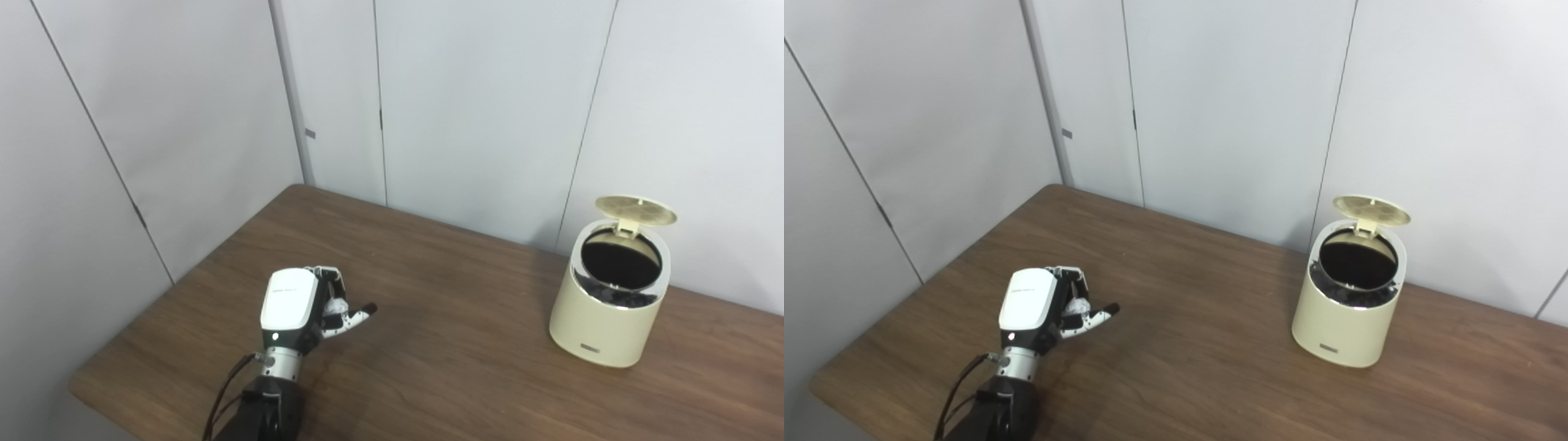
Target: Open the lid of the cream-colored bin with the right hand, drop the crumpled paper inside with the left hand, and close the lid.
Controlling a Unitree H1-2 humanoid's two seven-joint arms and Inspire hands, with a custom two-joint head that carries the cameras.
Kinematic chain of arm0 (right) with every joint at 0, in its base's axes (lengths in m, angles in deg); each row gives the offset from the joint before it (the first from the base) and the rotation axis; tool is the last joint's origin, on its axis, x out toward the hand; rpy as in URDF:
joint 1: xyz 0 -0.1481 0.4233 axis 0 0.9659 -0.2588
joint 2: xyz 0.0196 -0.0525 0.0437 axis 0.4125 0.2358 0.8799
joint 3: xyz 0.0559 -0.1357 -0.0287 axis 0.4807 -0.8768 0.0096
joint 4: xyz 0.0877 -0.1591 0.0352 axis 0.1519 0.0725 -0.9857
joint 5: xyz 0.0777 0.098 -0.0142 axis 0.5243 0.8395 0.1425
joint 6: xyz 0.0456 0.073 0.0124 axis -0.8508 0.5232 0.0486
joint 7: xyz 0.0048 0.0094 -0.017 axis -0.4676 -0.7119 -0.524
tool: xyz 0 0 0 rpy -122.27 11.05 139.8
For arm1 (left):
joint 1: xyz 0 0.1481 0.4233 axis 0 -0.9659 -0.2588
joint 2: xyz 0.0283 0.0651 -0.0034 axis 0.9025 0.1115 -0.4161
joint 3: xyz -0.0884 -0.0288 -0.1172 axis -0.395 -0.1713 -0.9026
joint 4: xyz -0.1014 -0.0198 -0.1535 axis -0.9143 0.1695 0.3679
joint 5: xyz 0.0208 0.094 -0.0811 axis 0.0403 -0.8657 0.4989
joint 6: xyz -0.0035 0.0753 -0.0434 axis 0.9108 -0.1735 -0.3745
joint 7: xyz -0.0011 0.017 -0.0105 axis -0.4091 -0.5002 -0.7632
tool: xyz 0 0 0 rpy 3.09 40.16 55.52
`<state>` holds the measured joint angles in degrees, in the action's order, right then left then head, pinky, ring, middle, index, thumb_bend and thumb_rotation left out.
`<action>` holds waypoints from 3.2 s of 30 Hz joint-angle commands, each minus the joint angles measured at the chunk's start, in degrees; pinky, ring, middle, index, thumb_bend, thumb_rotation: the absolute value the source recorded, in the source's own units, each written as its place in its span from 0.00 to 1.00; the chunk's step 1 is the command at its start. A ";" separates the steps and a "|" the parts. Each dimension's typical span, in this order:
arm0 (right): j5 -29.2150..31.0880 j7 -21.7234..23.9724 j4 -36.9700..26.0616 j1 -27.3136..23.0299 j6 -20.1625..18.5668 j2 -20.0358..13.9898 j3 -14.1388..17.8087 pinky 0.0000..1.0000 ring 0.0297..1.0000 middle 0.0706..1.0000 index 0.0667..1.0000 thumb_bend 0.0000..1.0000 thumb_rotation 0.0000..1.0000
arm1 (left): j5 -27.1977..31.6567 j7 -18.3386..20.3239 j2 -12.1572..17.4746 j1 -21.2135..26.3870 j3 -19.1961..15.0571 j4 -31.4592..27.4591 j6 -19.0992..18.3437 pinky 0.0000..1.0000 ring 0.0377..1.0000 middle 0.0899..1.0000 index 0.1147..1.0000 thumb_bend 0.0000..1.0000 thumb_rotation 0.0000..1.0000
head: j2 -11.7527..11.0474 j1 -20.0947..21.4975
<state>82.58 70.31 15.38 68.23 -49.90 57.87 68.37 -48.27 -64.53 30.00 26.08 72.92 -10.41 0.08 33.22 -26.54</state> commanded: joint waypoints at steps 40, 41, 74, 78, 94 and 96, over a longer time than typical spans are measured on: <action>-15.63 -10.04 0.26 -1.18 10.07 12.80 -7.48 0.72 0.80 0.78 0.72 0.32 0.89 | -0.07 16.02 -0.53 8.87 3.12 -22.26 6.96 0.04 0.04 0.04 0.06 0.39 0.33 | -8.85 15.97; -15.95 -10.15 0.14 -1.11 9.99 13.29 -7.77 0.72 0.80 0.78 0.72 0.32 0.89 | -0.04 16.53 -0.58 9.21 3.08 -22.48 7.03 0.04 0.04 0.04 0.06 0.39 0.32 | -8.89 16.61; -25.28 -23.35 2.15 -1.35 10.24 15.83 -12.70 0.81 0.84 0.80 0.75 0.20 0.84 | 0.84 20.03 -9.86 27.45 11.71 -13.07 14.58 0.03 0.03 0.03 0.04 0.35 0.30 | -10.68 31.62; -24.54 -24.28 2.44 -1.41 10.25 14.98 -13.96 0.80 0.84 0.80 0.74 0.19 0.79 | 0.56 19.94 -11.68 29.06 13.27 -11.88 15.00 0.03 0.03 0.03 0.04 0.35 0.32 | -10.87 31.41; -25.43 -27.11 2.82 -1.57 10.25 13.59 -16.10 0.79 0.83 0.80 0.73 0.18 0.74 | -2.20 17.33 -15.01 34.78 17.90 -4.22 16.44 0.04 0.04 0.04 0.05 0.34 0.35 | -11.45 32.96; -25.65 -27.11 2.73 -1.47 10.24 13.70 -16.03 0.78 0.82 0.79 0.73 0.19 0.79 | -2.95 16.39 -14.39 35.65 18.63 -3.33 17.94 0.04 0.04 0.04 0.05 0.33 0.35 | -11.60 33.05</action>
<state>57.65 43.94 19.21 67.78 -41.81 71.62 52.48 -50.66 -45.88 15.23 57.99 91.29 -13.28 15.93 21.71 6.42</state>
